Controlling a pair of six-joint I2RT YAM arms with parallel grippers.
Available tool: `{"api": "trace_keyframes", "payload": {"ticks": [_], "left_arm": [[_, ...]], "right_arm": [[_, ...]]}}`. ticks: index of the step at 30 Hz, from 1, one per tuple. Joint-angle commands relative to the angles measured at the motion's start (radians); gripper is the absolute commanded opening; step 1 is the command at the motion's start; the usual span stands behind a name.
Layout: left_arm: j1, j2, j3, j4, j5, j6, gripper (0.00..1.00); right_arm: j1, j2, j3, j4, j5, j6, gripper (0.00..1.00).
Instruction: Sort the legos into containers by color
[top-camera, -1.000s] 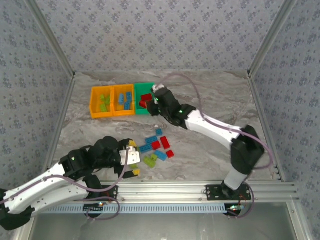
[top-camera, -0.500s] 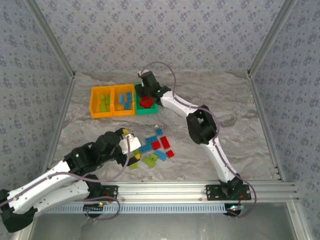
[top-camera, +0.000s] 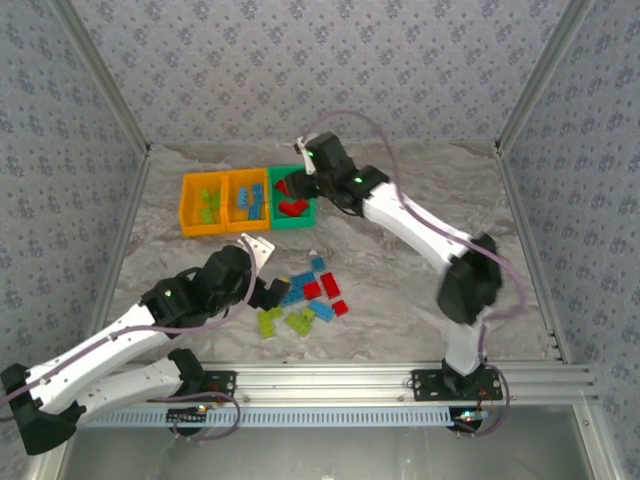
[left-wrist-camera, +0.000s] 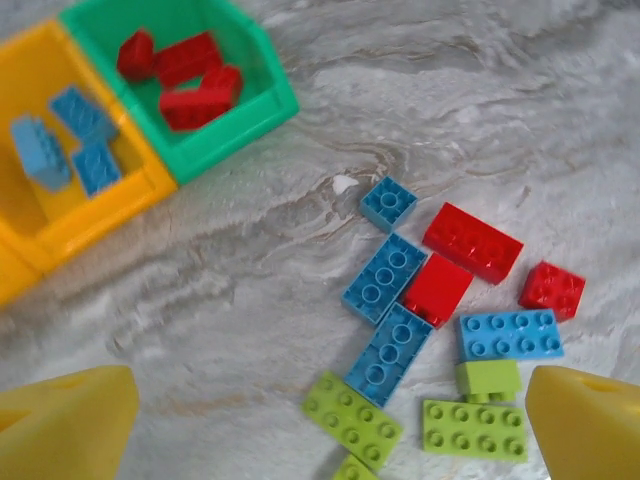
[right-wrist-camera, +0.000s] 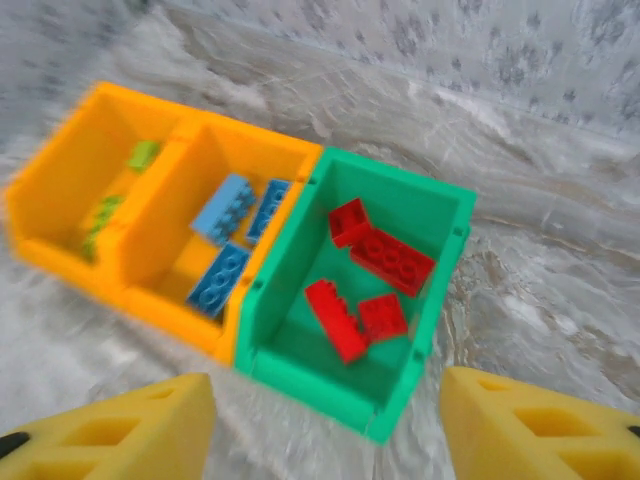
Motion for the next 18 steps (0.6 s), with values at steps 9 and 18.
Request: {"api": "trace_keyframes", "payload": {"ticks": [9, 18], "left_arm": [[-0.103, 0.175, -0.169, -0.096, -0.018, -0.967, 0.91], [-0.118, 0.438, -0.193, 0.009, 0.097, -1.062, 0.67]], "right_arm": [[0.157, -0.704, -0.66, -0.218, -0.135, 0.132, 0.86], [0.167, -0.767, -0.768, -0.202, -0.171, 0.23, 0.89]]}}
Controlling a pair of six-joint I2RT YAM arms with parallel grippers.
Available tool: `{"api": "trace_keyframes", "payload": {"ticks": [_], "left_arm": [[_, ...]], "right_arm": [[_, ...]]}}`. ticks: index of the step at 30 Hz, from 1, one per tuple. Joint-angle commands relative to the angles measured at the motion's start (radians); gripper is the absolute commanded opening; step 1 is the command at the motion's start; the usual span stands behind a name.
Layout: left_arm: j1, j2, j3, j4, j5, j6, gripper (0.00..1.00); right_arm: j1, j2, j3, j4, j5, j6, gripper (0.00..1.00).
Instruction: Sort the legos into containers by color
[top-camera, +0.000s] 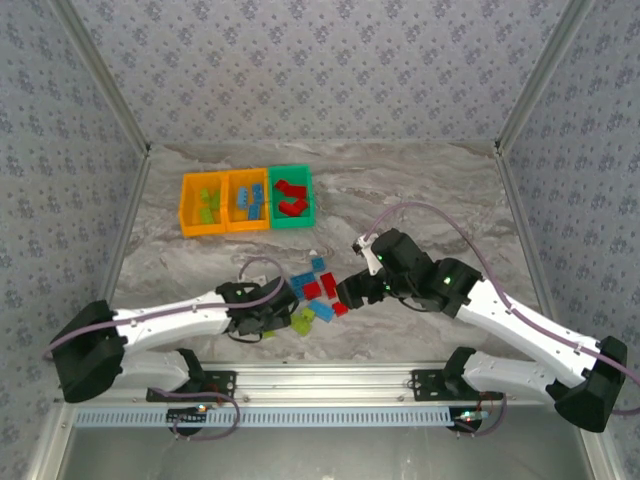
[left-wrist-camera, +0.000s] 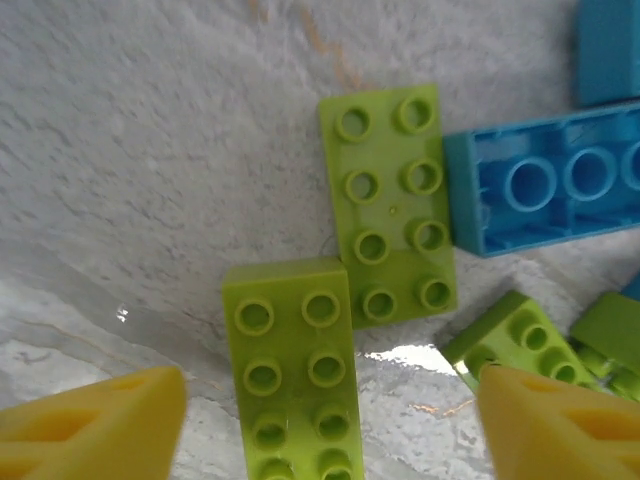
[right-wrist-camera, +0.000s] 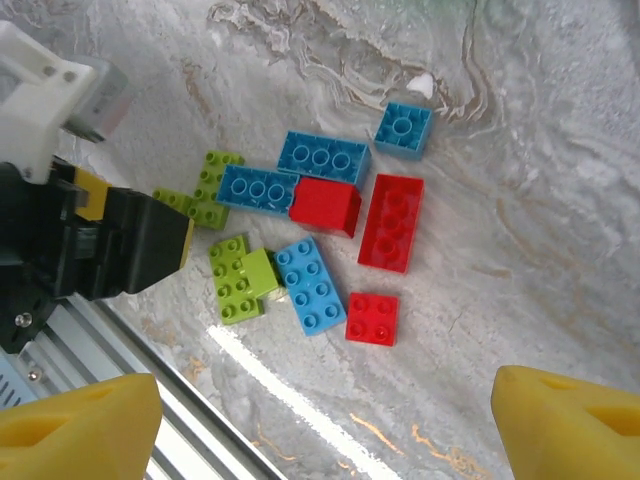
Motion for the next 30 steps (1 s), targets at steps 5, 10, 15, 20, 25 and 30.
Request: {"api": "trace_keyframes", "payload": {"ticks": [5, 10, 15, 20, 25, 30], "left_arm": [[-0.008, 0.033, -0.056, 0.023, 0.029, -0.093, 0.48], [-0.008, 0.046, -0.071, 0.028, 0.059, -0.061, 0.38], [-0.007, -0.01, -0.043, -0.02, 0.012, -0.041, 0.23], [0.055, -0.147, 0.061, -0.15, -0.13, 0.082, 0.22], [0.311, -0.214, 0.147, -0.057, -0.191, 0.317, 0.21], [0.627, -0.105, 0.258, 0.114, -0.143, 0.477, 0.21]], "right_arm": [[0.006, 0.008, 0.006, 0.009, -0.007, 0.037, 0.89], [0.007, 0.036, 0.022, 0.026, -0.042, 0.032, 0.89], [0.012, 0.054, 0.023, 0.052, -0.21, -0.008, 0.88], [0.046, 0.036, 0.026, 0.059, -0.281, -0.037, 0.89], [0.049, 0.013, 0.038, 0.057, -0.159, -0.041, 0.89], [0.051, 0.009, 0.036, 0.046, -0.086, -0.041, 0.89]]}}
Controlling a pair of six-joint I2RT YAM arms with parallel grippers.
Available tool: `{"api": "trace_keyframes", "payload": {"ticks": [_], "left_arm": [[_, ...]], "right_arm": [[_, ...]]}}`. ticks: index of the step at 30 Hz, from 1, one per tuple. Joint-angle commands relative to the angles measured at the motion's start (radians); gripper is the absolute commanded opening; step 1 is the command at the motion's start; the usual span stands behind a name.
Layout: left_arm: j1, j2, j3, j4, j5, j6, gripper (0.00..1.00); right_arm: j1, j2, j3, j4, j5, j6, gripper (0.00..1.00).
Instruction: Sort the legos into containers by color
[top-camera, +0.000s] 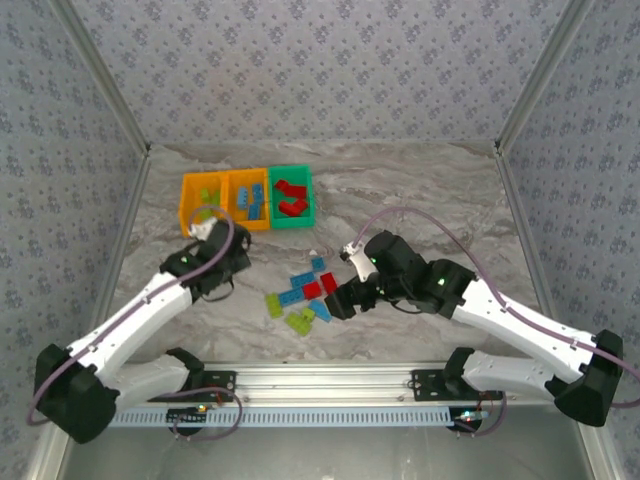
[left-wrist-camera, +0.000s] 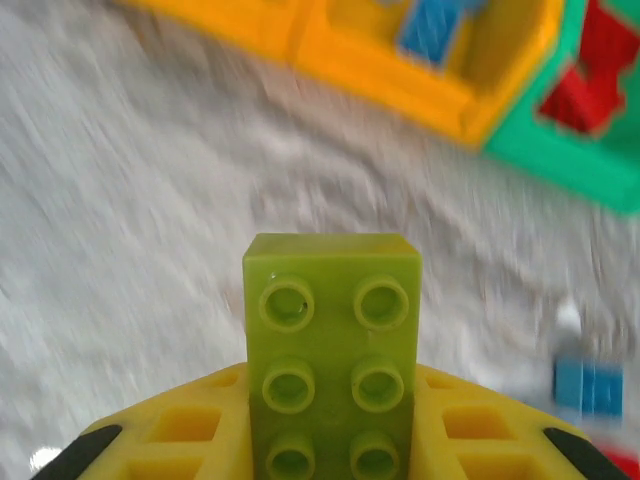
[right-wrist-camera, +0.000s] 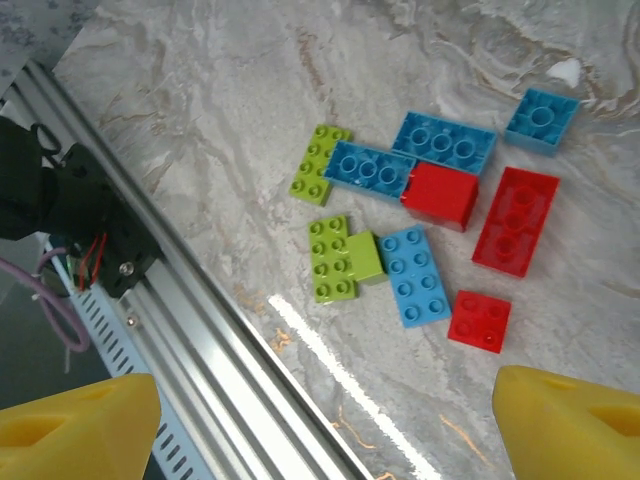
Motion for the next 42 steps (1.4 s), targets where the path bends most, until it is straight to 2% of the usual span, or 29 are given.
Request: {"api": "trace_keyframes", "payload": {"ticks": [1, 5, 7, 10, 12, 14, 16, 20, 23, 25, 29, 36, 39, 42], "left_arm": [[0.162, 0.102, 0.085, 0.127, 0.001, 0.167, 0.21], [0.335, 0.302, 0.203, 0.222, 0.08, 0.228, 0.22], [0.392, 0.401, 0.282, 0.238, 0.128, 0.263, 0.23], [0.437, 0.548, 0.412, 0.223, 0.139, 0.317, 0.25], [0.472, 0.621, 0.475, 0.228, 0.215, 0.317, 0.28], [0.492, 0.688, 0.543, 0.219, 0.283, 0.325, 0.34], [0.493, 0.732, 0.602, 0.178, 0.284, 0.342, 0.39], [0.493, 0.708, 0.606, 0.164, 0.274, 0.346, 0.48], [0.49, 0.608, 0.551, 0.152, 0.293, 0.351, 0.51], [0.473, 0.506, 0.493, 0.154, 0.296, 0.351, 0.52], [0.344, 0.275, 0.431, 0.078, 0.279, 0.416, 0.52], [-0.117, -0.064, 0.298, -0.02, 0.235, 0.686, 0.51], [-0.235, -0.177, 0.254, -0.133, 0.313, 0.787, 0.52], [-0.281, -0.291, 0.187, -0.21, 0.416, 0.87, 0.6]], "right_arm": [[0.005, -0.015, 0.024, -0.002, 0.061, -0.015, 0.89], [0.006, -0.015, 0.014, 0.0, 0.081, -0.012, 0.89], [0.006, -0.012, 0.016, 0.001, 0.087, -0.01, 0.89], [0.006, -0.003, 0.023, -0.007, 0.096, -0.008, 0.89], [0.005, -0.003, 0.02, -0.007, 0.112, -0.001, 0.89], [0.005, -0.002, 0.014, -0.007, 0.147, 0.013, 0.89], [0.002, -0.002, 0.013, -0.01, 0.19, 0.038, 0.89], [-0.009, -0.001, 0.013, -0.018, 0.265, 0.078, 0.9], [-0.042, 0.016, 0.009, -0.038, 0.352, 0.141, 0.92], [-0.089, 0.044, 0.01, -0.039, 0.348, 0.172, 0.92], [-0.147, 0.107, -0.004, 0.047, 0.254, 0.199, 0.92], [-0.149, 0.351, 0.093, 0.064, 0.265, 0.222, 0.92], [-0.152, 0.478, 0.149, 0.086, 0.255, 0.221, 0.9], [-0.148, 0.602, 0.218, 0.107, 0.23, 0.223, 0.82]]}}
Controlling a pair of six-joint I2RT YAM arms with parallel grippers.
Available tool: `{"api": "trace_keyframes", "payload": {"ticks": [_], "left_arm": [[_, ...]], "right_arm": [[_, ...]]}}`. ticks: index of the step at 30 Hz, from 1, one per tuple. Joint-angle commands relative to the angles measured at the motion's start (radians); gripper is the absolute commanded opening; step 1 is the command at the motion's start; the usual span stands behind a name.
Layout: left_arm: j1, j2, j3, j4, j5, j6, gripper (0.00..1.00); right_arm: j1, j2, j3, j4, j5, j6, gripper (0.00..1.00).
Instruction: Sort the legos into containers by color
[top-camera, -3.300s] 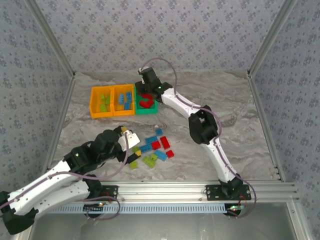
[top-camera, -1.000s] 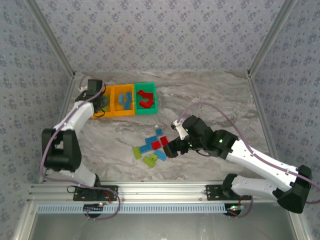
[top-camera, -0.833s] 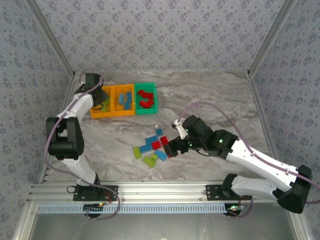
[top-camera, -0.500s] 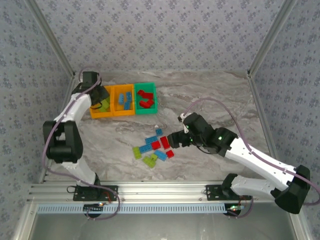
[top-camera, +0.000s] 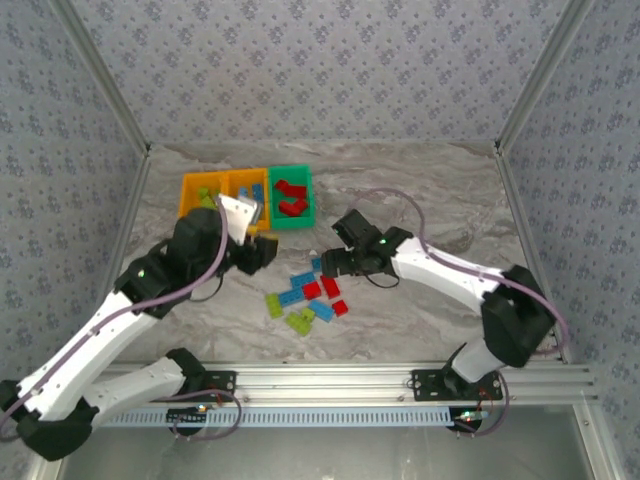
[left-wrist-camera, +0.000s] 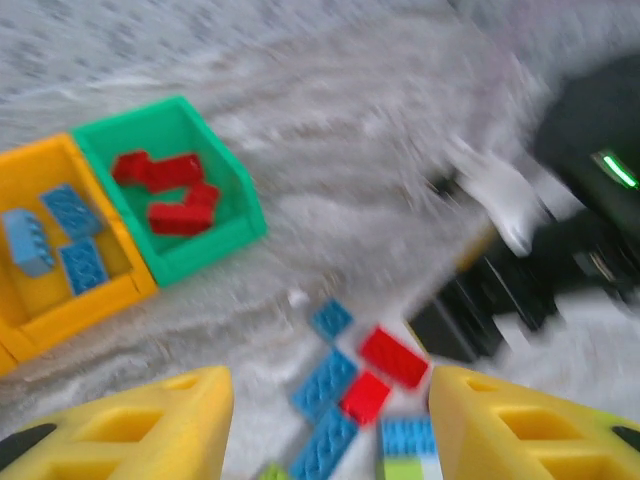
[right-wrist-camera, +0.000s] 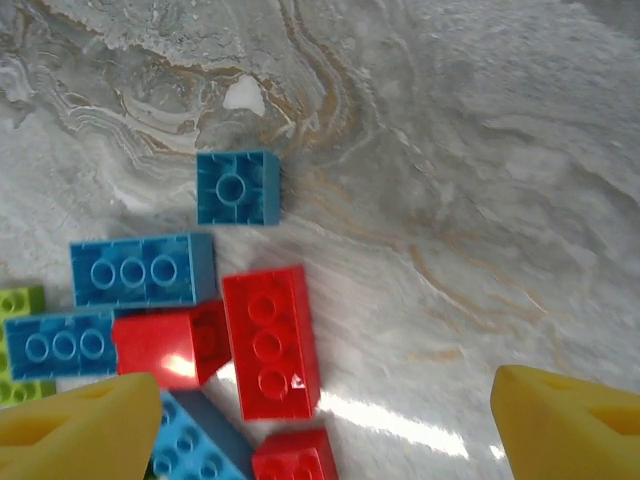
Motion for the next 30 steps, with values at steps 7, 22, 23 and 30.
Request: {"api": "trace_keyframes", "payload": {"ticks": [7, 22, 23, 30], "left_arm": [[-0.05, -0.182, -0.196, -0.156, 0.165, 0.191, 0.83], [-0.051, -0.171, -0.267, -0.039, 0.182, 0.266, 0.99], [-0.052, -0.174, -0.274, -0.032, 0.187, 0.276, 0.99], [-0.051, -0.238, -0.355, 0.03, 0.279, 0.364, 0.99]], "right_arm": [[0.007, 0.282, 0.181, 0.116, -0.076, 0.033, 0.68], [0.05, 0.421, 0.279, 0.024, 0.104, 0.045, 0.3], [0.051, 0.402, 0.274, 0.029, 0.109, 0.044, 0.29], [0.064, 0.2, 0.283, 0.178, 0.067, -0.06, 0.26]]}}
